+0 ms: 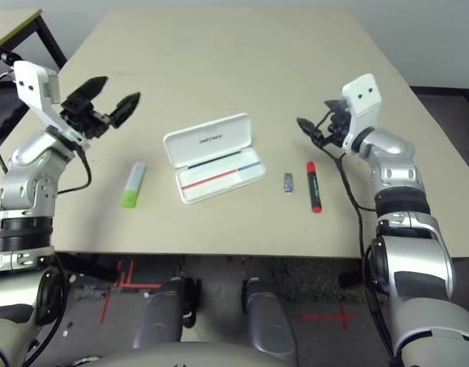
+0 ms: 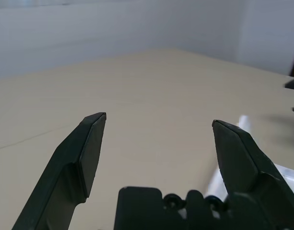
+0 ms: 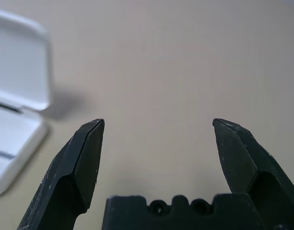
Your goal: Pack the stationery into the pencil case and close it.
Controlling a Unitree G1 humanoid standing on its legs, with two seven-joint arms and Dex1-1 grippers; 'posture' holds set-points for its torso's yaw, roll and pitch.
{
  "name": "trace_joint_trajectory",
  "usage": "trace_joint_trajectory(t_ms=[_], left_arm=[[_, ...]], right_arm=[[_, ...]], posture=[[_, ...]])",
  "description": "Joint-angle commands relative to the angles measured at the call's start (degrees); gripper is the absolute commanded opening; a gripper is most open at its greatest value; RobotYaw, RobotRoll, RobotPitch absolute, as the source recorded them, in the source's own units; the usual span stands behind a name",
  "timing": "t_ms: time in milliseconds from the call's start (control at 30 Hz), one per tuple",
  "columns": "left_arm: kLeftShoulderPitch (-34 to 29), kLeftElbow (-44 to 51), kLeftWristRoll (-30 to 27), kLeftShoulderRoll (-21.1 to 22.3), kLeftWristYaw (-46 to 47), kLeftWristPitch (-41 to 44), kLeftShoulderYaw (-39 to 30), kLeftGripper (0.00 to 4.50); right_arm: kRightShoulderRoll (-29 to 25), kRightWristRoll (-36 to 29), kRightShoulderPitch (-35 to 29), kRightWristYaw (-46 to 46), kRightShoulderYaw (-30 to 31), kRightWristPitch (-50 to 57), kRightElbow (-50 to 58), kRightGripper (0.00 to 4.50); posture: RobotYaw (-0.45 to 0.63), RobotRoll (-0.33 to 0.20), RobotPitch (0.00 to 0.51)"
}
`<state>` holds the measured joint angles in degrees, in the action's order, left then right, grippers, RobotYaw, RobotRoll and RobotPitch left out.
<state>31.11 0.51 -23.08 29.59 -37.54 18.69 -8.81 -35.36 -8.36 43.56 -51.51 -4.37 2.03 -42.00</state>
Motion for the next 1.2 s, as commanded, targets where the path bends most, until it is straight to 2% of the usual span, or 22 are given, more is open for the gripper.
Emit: trace_joint_trajectory(t_ms=[33, 233, 400, 567, 800, 1200], left_arm=[[-1.36, 4.64, -1.42, 1.18, -2.30, 3.76, 2.04, 4.48], [-2.55, 11.00, -2.79, 2.61, -5.09, 8.27, 4.19, 4.48], [-4.53, 19.25, -5.97, 5.95, -9.89, 14.31, 8.08, 4.48], [-4.92, 22.90, -7.25, 6.38, -12.25, 17.74, 12.44, 4.48], [-5.96, 20.80, -2.78, 5.91, -13.34, 17.98, 20.88, 4.48], [-5.81, 11.83, 3.62, 4.06, -12.39, 18.75, 27.48, 4.48]], right_arm=[[-2.12, -0.75, -2.02, -6.83, 2.14, 3.59, 4.78, 4.50], [-5.22, -2.00, -5.46, -16.01, 5.34, 11.65, 14.26, 4.50], [-6.47, -1.29, -5.84, -18.80, 7.22, 13.74, 15.91, 4.50], [-6.82, -1.36, -5.54, -20.70, 8.34, 14.98, 16.65, 4.50], [-7.12, -1.63, -5.60, -22.58, 9.41, 16.84, 18.80, 4.50], [-6.17, -1.71, -6.68, -21.49, 9.15, 17.20, 20.27, 4.50]], posture=[[0.00, 0.000, 0.133], [0.01, 0.000, 0.126], [0.01, 0.000, 0.121], [0.02, 0.000, 0.120], [0.01, 0.000, 0.116], [-0.01, 0.000, 0.110]])
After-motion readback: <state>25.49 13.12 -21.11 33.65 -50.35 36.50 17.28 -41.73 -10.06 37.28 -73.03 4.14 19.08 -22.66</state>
